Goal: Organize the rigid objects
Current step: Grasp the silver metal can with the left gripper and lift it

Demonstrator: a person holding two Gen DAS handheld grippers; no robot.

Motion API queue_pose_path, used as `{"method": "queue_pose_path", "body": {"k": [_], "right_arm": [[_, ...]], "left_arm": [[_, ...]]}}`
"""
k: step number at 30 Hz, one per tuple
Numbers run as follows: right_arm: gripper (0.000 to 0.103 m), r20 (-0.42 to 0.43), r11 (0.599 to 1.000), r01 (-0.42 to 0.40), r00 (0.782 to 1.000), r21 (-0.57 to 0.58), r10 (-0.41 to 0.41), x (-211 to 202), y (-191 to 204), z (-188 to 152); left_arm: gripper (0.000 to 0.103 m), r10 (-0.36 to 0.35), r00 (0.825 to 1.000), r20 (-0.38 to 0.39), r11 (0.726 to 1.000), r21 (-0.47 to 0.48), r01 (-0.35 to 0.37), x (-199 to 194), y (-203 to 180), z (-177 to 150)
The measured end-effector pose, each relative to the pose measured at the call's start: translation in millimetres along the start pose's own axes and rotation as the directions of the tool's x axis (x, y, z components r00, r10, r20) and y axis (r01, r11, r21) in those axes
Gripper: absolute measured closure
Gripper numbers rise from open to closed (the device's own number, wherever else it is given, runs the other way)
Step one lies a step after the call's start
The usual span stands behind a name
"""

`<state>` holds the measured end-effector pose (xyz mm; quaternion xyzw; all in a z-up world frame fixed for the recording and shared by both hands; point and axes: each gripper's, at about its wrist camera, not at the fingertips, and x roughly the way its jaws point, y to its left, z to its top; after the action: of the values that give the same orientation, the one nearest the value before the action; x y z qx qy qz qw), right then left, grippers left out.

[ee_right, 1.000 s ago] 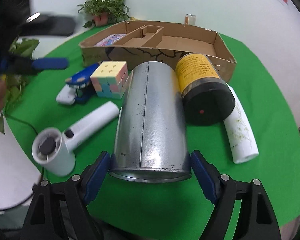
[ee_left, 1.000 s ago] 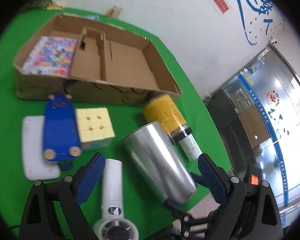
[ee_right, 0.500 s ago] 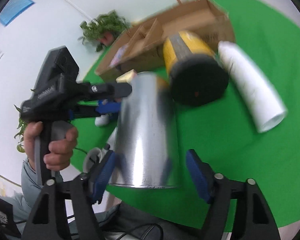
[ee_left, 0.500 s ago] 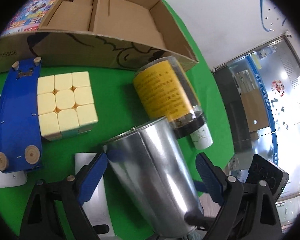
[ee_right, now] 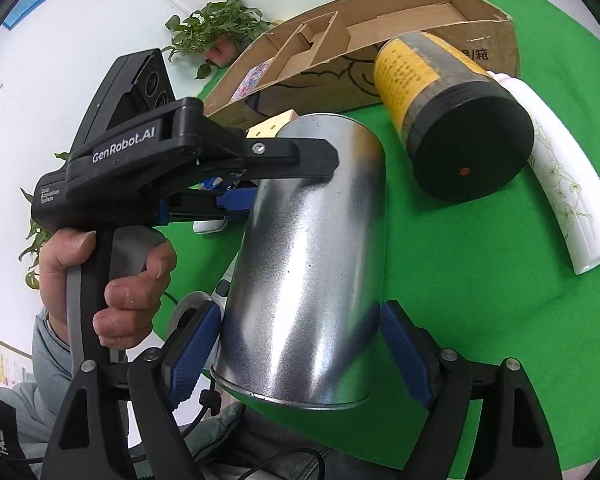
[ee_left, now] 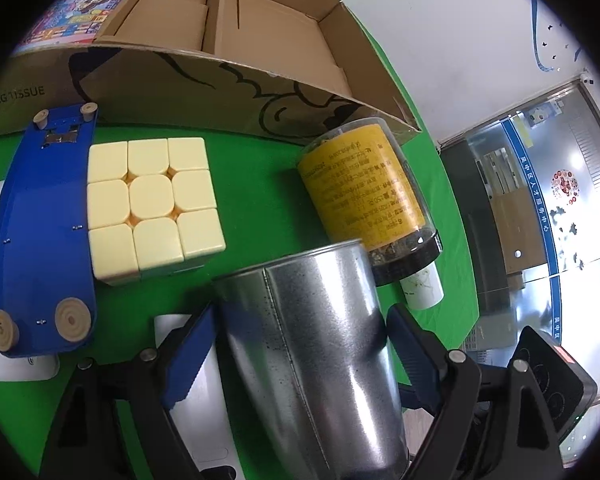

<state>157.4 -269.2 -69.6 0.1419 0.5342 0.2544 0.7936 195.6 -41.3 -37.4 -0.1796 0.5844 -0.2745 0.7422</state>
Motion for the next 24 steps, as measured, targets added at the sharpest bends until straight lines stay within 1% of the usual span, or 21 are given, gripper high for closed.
{"method": "queue_pose_path", "body": {"k": [6,12,16,19,24], "right_arm": [[0.019,-0.011,1.0,0.005,1.0,-0.004,-0.005,3.9,3.7,2.2],[0.019,-0.006,1.0,0.014,1.0,-0.001,-0.014,8.5,12.7,3.3],[0.019,0.016,1.0,0.003,1.0,-0.007,-0.003,11.7,14.1,0.7],[0.019,0.025,1.0,-0.006,1.0,-0.012,0.006,12.2,16.2,-0.8],[0.019,0.036,1.0,-0.005,0.999,-0.018,0.006,14.5,19.2,1.1]], "left_arm": [[0.019,-0.006,1.0,0.003,1.0,0.011,0.006,2.6,-4.2,-2.8],[0.019,-0.002,1.0,0.012,1.0,0.013,0.002,-1.7,-1.2,-6.1],[0.019,0.005,0.999,0.036,0.999,0.044,-0.007,-7.5,-5.7,-11.2],[0.02,0.023,0.998,0.065,0.997,0.073,-0.028,-12.9,-15.1,-14.4],[0.022,0.029,0.995,0.099,0.996,0.084,-0.037,-19.4,-20.4,-13.5]]}}
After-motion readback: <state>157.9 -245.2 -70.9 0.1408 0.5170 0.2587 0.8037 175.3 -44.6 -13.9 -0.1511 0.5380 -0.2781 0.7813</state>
